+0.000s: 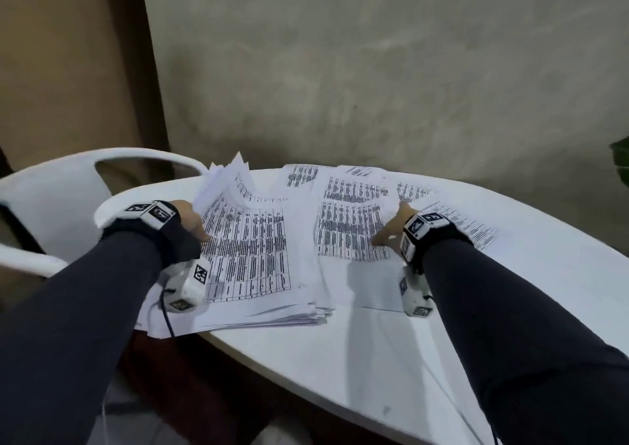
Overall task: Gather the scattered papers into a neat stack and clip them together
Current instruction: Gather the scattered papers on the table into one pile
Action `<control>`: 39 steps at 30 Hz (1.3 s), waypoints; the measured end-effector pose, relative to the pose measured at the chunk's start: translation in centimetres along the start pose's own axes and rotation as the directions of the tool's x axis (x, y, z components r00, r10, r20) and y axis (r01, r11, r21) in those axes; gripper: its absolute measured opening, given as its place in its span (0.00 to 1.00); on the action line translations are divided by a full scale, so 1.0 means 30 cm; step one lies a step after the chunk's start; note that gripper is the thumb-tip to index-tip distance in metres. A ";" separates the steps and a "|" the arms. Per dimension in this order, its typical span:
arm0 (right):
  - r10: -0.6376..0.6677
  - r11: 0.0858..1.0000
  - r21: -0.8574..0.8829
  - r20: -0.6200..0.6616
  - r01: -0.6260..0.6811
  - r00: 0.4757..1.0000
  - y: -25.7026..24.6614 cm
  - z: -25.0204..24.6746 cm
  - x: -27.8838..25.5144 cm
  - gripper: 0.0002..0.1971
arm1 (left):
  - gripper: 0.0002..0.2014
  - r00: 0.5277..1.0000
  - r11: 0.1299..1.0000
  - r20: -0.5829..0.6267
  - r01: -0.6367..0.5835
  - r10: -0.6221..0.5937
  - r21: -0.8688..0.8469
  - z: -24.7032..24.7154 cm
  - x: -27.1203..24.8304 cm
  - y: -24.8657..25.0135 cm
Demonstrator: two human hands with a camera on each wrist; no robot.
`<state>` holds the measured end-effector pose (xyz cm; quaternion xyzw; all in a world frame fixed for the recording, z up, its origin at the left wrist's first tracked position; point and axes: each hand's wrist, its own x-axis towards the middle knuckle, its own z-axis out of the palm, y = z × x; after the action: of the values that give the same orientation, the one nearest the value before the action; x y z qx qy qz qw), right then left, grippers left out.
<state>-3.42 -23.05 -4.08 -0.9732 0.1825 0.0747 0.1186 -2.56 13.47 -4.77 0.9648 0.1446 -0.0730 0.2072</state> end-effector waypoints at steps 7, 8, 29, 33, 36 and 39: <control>0.056 0.946 0.305 0.170 -0.107 0.984 -0.017 -0.007 0.001 0.26 | 0.26 0.993 0.990 0.112 -0.010 0.025 -0.137 0.032 0.002 -0.003; 0.030 0.945 0.314 0.202 -0.094 0.979 -0.014 -0.003 0.000 0.17 | 0.26 0.991 0.986 0.128 -0.015 0.036 -0.164 0.036 -0.004 0.000; -0.138 0.910 -0.386 0.055 0.148 0.989 -0.033 -0.076 0.038 0.24 | 0.23 0.981 0.952 0.186 0.099 -0.045 -0.291 0.003 0.035 -0.064; -0.176 0.894 -0.409 0.054 0.182 0.983 -0.057 -0.038 0.005 0.34 | 0.16 0.978 0.922 0.195 0.142 -0.074 -0.359 0.010 0.033 -0.091; -0.213 0.904 -0.366 0.061 0.220 0.975 -0.050 -0.014 0.004 0.41 | 0.25 0.983 0.914 0.145 0.160 -0.113 -0.372 0.002 0.026 -0.103; -0.247 0.931 -0.245 0.129 0.272 0.960 -0.063 -0.015 -0.028 0.35 | 0.31 0.980 0.913 0.157 0.175 -0.125 -0.369 0.004 0.016 -0.103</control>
<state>-3.44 -21.16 -3.10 -0.9911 0.0351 0.1285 0.0070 -3.06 16.22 -6.14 0.8853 0.2161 -0.1217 0.3933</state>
